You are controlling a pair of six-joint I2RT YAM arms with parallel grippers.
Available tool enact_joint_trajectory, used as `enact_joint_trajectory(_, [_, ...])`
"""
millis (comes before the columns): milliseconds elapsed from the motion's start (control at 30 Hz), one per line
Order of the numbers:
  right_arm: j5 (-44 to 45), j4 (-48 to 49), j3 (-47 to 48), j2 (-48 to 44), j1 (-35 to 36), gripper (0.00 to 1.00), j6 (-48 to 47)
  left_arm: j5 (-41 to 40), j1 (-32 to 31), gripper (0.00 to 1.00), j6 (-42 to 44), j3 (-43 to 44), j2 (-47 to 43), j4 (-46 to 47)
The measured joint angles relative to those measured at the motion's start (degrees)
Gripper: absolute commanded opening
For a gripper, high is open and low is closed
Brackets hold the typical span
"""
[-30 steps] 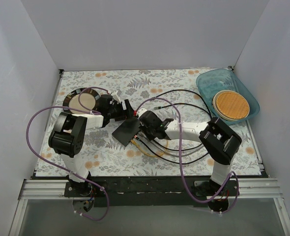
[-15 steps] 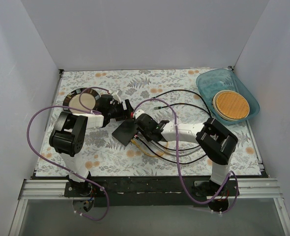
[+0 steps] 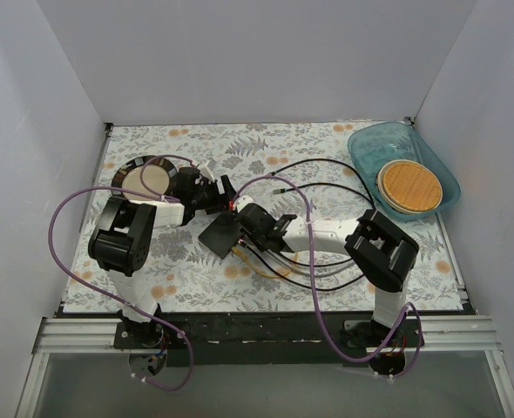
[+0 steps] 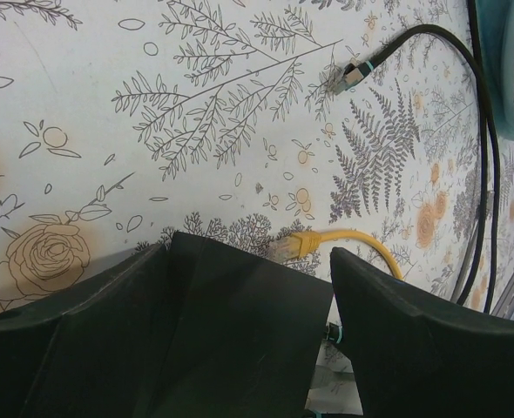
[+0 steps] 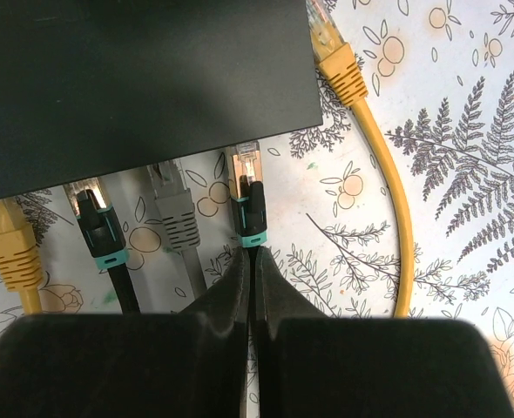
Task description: Insert the plug into the switch port
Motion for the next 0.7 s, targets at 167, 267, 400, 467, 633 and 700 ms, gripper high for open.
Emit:
enact_joint_trajectory(167, [0.1, 0.0, 0.0, 0.0, 0.3, 0.01, -0.2, -0.1, 0.0, 0.76, -0.5, 0.0, 0.0, 0.1])
enact_joint_trajectory(267, [0.2, 0.0, 0.0, 0.0, 0.5, 0.01, -0.3, -0.1, 0.0, 0.75, -0.5, 0.0, 0.1, 0.2])
enact_joint_trajectory(400, [0.4, -0.5, 0.5, 0.3, 0.6, 0.01, -0.6, -0.1, 0.0, 0.72, -0.5, 0.0, 0.1, 0.2])
enact_joint_trajectory(467, [0.3, -1.3, 1.2, 0.7, 0.6, 0.01, -0.9, -0.1, 0.1, 0.71, -0.3, 0.0, 0.1, 0.2])
enact_joint_trajectory(633, [0.1, -3.3, 3.7, 2.2, 0.6, 0.01, -2.1, -0.2, 0.5, 0.68, 0.3, 0.0, 0.2, 0.2])
enact_joint_trajectory(700, [0.1, -4.0, 4.6, 2.8, 0.6, 0.01, -2.7, -0.2, 0.7, 0.68, 0.6, 0.0, 0.2, 0.2])
